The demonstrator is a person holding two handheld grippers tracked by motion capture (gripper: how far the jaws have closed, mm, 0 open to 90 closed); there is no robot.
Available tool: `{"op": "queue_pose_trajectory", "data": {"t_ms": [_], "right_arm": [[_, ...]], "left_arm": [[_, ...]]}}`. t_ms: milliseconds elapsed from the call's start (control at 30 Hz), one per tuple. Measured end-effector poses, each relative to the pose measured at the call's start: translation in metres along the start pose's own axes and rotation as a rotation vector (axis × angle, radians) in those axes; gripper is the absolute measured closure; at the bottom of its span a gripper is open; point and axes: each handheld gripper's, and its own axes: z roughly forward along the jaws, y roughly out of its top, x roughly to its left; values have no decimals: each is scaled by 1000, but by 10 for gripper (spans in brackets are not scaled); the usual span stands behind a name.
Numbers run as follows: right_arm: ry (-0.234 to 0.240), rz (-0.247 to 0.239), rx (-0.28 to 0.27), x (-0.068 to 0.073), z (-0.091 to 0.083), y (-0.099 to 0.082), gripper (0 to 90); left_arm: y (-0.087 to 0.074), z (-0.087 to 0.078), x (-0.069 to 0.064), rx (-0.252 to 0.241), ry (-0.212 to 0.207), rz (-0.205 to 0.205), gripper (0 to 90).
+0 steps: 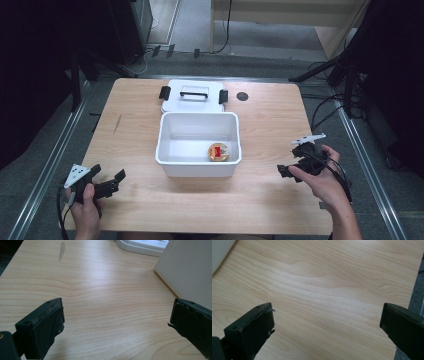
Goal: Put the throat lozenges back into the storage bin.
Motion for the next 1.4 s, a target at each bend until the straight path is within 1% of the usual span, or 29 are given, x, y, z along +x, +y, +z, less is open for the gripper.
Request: {"op": "queue_pose_trajectory", "data": {"t_ms": [133, 267, 300, 400, 567, 700, 833, 1000, 1067, 1167, 1267, 1333, 1400], "right_arm": [[-7, 35, -39, -7, 6, -17, 0], [7, 74, -101, -14, 11, -34, 0], [8, 82, -124, -16, 13, -40, 0], [13, 105, -160, -20, 16, -53, 0], [17, 130, -213, -26, 21, -76, 0], [10, 151, -253, -30, 23, -92, 0], [17, 178, -286, -34, 23, -104, 0], [8, 207, -323, -39, 23, -118, 7], [13, 222, -336, -41, 23, -124, 17], [2, 238, -352, -44, 22, -131, 37], [3, 253, -370, -47, 21, -139, 39], [11, 265, -388, -48, 19, -142, 44], [4, 269, -409, -50, 18, -146, 51]], "left_arm": [[0, 0, 0, 2, 2, 1, 0], [0, 0, 0, 1, 3, 1, 0], [0, 0, 0, 2, 4, 1, 0], [0, 0, 0, 2, 5, 2, 0], [0, 0, 0, 3, 4, 3, 0], [0, 0, -1, 2, 5, 4, 0], [0, 0, -1, 2, 5, 5, 0], [0, 0, -1, 2, 6, 5, 0], [0, 0, -1, 2, 6, 5, 0], [0, 0, -1, 1, 6, 4, 0], [0, 0, -1, 0, 5, 4, 0], [0, 0, -1, 1, 5, 4, 0], [0, 0, -1, 1, 5, 4, 0]]}}
